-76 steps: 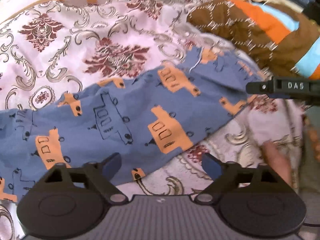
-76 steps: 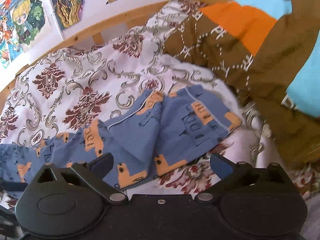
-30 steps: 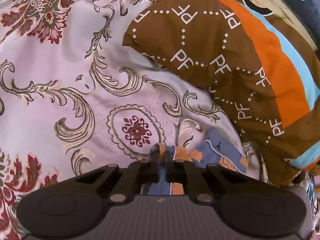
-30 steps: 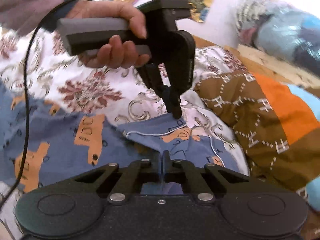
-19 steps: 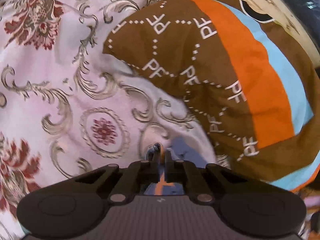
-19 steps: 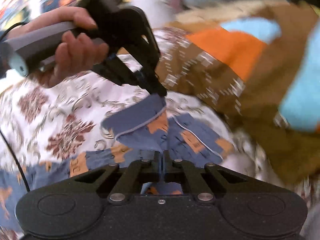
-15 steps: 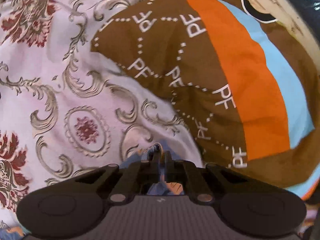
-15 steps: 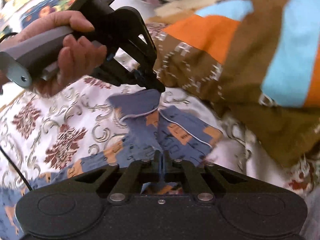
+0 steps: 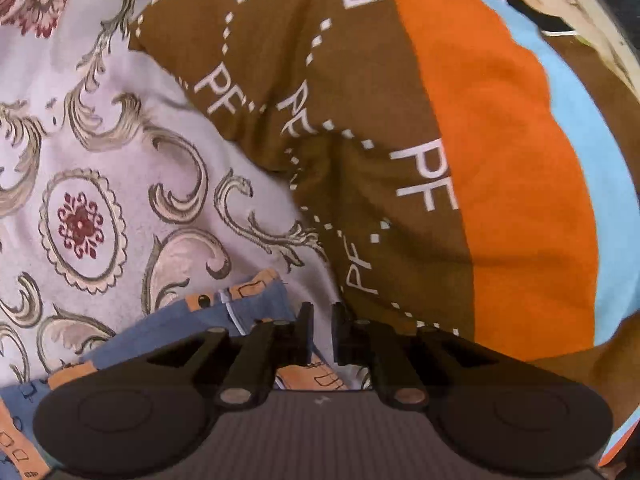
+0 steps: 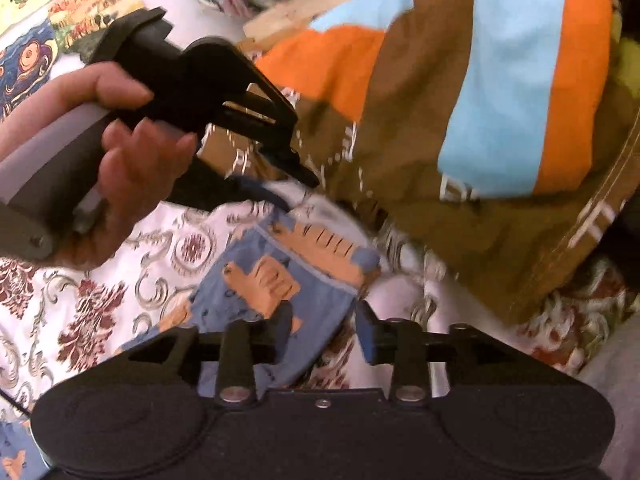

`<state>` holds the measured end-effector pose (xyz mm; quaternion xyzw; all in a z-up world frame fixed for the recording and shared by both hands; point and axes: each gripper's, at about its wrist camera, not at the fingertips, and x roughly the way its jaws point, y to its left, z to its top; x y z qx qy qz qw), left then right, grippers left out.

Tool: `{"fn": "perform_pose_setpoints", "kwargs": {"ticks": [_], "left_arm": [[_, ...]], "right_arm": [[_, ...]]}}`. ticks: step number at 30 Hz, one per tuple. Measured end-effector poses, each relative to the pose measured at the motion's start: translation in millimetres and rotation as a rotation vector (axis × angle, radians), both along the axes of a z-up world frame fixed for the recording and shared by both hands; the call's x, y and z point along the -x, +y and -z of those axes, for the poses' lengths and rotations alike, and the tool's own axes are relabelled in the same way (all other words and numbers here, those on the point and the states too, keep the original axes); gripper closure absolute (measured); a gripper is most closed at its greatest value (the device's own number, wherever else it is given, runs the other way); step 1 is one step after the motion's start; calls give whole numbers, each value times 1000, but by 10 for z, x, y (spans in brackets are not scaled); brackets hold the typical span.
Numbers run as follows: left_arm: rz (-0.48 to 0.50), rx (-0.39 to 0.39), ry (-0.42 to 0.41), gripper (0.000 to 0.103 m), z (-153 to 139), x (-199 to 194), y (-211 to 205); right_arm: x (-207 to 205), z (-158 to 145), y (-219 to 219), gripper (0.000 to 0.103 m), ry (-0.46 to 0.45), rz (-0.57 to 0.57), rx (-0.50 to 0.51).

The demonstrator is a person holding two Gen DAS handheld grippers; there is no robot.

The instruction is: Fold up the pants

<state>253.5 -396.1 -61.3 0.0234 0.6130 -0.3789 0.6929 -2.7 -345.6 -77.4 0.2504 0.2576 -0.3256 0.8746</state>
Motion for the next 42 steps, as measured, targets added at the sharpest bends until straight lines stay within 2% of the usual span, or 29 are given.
{"fn": "perform_pose_setpoints", "kwargs": {"ticks": [1,2,4,7,10,14,16,18,20,24,28,32,35,38,41,42], "left_arm": [[3,9,-15,75,-38,14,27],[4,26,-31,67,-84,22,65],[-2,60,-63,35,-179,23,171],[-15,128,-123,21,-315,-1,402],[-28,200,-168,14,-388,13,727],[-83,258,-216,9,-363,-38,1288],[-109,264,-235,8,-284,-24,1680],[-142,244,-242,7,-185,15,2078],[-165,210,-248,7,-111,93,2471],[-190,101,-281,3,-39,211,3199],[-184,-18,-345,0,-93,260,3827],[-163,-100,-446,0,-174,368,4150],[-114,-87,-500,0,-151,502,4144],[-98,-119,-465,0,39,602,4023],[-71,-191,-317,0,424,617,3962],[-63,-222,-309,0,507,637,3951]], "right_arm": [[-29,-16,-18,53,-7,0,17],[-54,-28,-35,46,-19,-13,24],[-119,-46,-60,41,-31,-46,40],[-233,-23,-40,31,-9,-112,74],[-328,79,-99,26,32,-137,6],[-327,155,-215,24,66,-77,-62],[-313,91,-185,17,65,-74,-35],[-324,27,-104,3,63,-99,1],[-381,-32,16,1,72,-157,41],[-576,-165,346,1,136,-374,155],[-764,-172,789,1,196,-643,310],[-1058,-253,1017,1,151,-940,425],[-1407,-327,1095,1,106,-1147,503],[-1848,-330,1202,1,57,-1306,566],[-2258,-230,1429,1,8,-1469,634],[-2367,-179,1503,1,-3,-1523,654]]}}
